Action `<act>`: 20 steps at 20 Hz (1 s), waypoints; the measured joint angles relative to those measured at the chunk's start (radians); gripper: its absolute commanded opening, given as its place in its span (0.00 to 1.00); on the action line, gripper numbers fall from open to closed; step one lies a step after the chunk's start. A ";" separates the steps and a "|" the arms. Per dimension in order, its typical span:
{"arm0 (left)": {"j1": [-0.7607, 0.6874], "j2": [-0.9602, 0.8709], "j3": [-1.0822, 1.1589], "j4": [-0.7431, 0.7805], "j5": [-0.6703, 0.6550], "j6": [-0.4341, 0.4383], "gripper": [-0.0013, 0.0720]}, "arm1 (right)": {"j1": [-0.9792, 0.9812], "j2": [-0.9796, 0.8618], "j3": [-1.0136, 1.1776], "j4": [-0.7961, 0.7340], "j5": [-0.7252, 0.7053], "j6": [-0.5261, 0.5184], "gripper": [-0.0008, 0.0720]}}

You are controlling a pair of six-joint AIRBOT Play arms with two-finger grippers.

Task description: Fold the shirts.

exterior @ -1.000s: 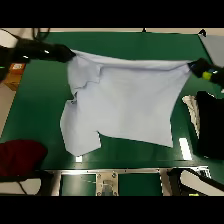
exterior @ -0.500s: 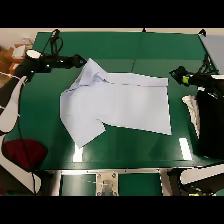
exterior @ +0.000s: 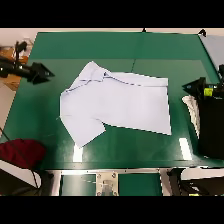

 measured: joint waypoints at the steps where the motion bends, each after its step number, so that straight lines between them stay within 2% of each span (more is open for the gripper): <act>1: 0.012 0.004 -0.052 0.021 -0.027 -0.011 0.91 | -0.025 0.032 -0.045 -0.044 0.010 0.006 0.38; 3: 0.026 0.007 -0.166 0.063 -0.047 -0.022 0.91 | -0.078 0.089 -0.132 -0.106 0.024 0.014 0.38; 4: 0.033 0.011 -0.219 0.071 -0.051 -0.021 0.81 | -0.103 0.109 -0.170 -0.130 0.024 0.020 0.43; 5: 0.037 0.012 -0.267 0.083 -0.045 -0.020 0.76 | -0.128 0.126 -0.208 -0.150 0.025 0.024 0.44; 12: -0.020 0.014 -0.436 0.147 0.037 -0.006 0.76 | -0.182 0.164 -0.397 -0.196 -0.022 0.032 0.47; 13: -0.035 0.016 -0.446 0.163 0.040 -0.005 0.76 | -0.183 0.165 -0.414 -0.199 -0.030 0.032 0.49; 14: -0.051 0.016 -0.453 0.172 0.041 -0.006 0.76 | -0.184 0.166 -0.427 -0.201 -0.038 0.032 0.61; 15: -0.065 0.017 -0.458 0.179 0.049 -0.007 0.69 | -0.184 0.166 -0.437 -0.201 -0.042 0.032 0.66; 16: -0.076 0.018 -0.463 0.179 0.066 -0.007 0.46 | -0.184 0.167 -0.447 -0.202 -0.045 0.032 0.68; 17: -0.085 0.016 -0.466 0.177 0.097 -0.005 0.40 | -0.183 0.167 -0.459 -0.208 -0.048 0.032 0.68; 18: -0.095 0.014 -0.468 0.154 0.128 0.005 0.40 | -0.178 0.167 -0.472 -0.216 -0.051 0.034 0.68; 20: -0.103 0.015 -0.470 0.114 0.181 0.026 0.06 | -0.155 0.166 -0.502 -0.231 -0.056 0.044 0.68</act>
